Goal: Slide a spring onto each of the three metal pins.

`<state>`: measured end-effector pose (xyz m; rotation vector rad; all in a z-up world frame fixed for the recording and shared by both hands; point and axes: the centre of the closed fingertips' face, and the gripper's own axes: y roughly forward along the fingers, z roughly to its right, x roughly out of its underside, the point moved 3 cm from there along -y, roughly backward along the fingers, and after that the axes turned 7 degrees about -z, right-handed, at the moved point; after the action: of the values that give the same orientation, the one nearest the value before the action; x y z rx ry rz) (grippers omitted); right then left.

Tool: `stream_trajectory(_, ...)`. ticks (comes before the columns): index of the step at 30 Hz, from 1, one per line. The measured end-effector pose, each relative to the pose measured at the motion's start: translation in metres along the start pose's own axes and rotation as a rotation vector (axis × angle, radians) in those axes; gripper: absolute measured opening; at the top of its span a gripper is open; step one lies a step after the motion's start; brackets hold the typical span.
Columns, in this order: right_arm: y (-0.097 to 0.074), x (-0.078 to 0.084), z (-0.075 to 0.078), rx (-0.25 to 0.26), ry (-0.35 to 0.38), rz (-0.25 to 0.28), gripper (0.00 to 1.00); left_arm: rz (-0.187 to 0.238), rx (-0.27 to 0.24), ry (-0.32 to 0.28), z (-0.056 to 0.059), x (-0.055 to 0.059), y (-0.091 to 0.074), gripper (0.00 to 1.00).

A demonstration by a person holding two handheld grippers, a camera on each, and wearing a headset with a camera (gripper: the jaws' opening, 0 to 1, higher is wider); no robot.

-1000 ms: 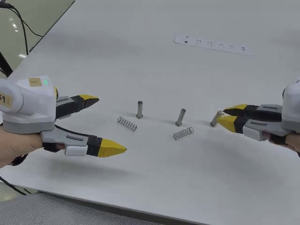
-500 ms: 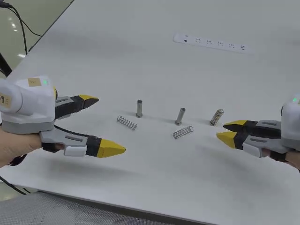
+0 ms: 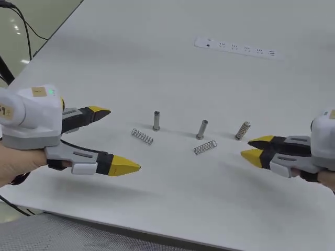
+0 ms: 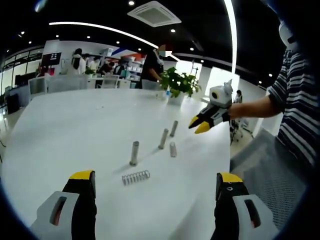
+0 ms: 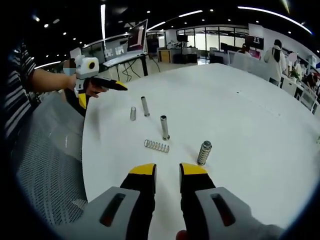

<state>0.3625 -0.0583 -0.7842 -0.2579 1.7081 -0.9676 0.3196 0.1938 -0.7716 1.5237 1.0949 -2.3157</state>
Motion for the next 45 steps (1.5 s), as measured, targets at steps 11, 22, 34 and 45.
stream_trajectory(11,0.013,-0.012,-0.005,-0.028,-0.185,-0.077,0.17,-0.008,0.004,-0.002,0.001,0.003,0.000,0.97)
stream_trajectory(22,0.036,-0.028,-0.018,-0.088,-0.412,-0.165,0.17,-0.017,0.002,0.002,0.001,0.004,0.000,0.97)
stream_trajectory(34,0.060,-0.027,-0.019,-0.136,-0.506,-0.241,0.15,-0.026,-0.003,0.012,0.000,0.007,-0.002,0.97)
stream_trajectory(45,0.072,-0.024,-0.017,-0.152,-0.520,-0.278,0.15,-0.028,-0.006,0.007,-0.002,0.009,-0.003,0.97)
